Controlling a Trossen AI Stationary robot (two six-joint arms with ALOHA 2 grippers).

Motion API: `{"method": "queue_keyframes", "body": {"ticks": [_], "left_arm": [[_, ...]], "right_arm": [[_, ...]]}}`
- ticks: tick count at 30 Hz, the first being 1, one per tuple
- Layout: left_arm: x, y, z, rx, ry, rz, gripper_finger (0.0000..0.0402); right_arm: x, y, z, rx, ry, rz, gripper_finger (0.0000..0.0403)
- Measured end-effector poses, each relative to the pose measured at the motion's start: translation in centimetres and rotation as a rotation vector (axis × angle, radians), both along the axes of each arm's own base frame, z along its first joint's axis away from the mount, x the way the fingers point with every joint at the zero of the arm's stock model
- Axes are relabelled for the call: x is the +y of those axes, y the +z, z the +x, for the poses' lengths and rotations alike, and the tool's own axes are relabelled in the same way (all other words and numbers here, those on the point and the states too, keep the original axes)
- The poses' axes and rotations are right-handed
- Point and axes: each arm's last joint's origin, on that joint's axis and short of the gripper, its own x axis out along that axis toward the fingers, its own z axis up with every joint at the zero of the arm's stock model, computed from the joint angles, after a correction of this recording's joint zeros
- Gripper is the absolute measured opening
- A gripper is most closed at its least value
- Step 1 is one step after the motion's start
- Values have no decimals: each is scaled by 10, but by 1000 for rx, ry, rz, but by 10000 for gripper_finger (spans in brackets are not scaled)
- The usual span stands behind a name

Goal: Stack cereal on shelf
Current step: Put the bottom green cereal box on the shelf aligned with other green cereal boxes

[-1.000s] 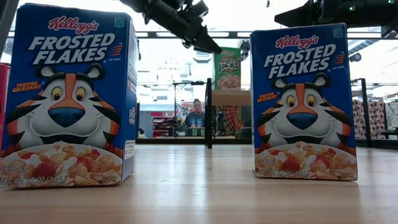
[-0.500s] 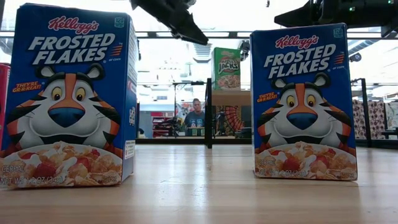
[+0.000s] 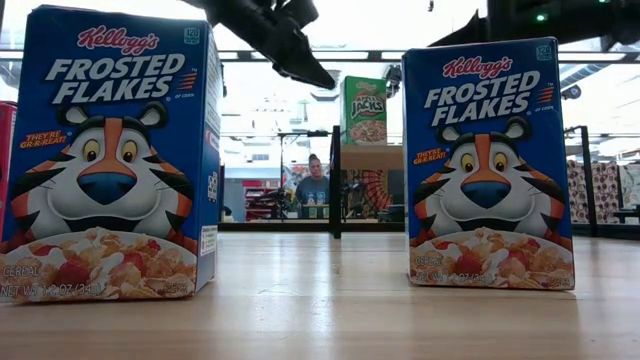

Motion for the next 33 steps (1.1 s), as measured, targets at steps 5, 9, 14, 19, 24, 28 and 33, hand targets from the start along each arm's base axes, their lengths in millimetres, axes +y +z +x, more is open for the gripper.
{"method": "queue_keyframes", "body": {"ticks": [5,9,14,19,24,28,33], "left_arm": [[1,-8,2,-50,2,16,126],[2,-11,4,-64,3,19,81],[4,-17,11,-75,3,22,38],[8,-21,13,-69,34,46,17],[13,-21,16,-94,74,74,8],[18,-24,18,-106,86,78,7],[25,-29,20,-98,107,78,7]], "right_arm": [[-4,4,20,90,-55,50,9],[-9,8,35,124,-76,89,9],[-15,7,47,157,-111,100,9],[-18,5,50,184,-128,102,9],[-18,6,49,180,-127,97,9],[-18,6,49,179,-127,99,9],[-18,3,50,196,-130,115,9]]}}
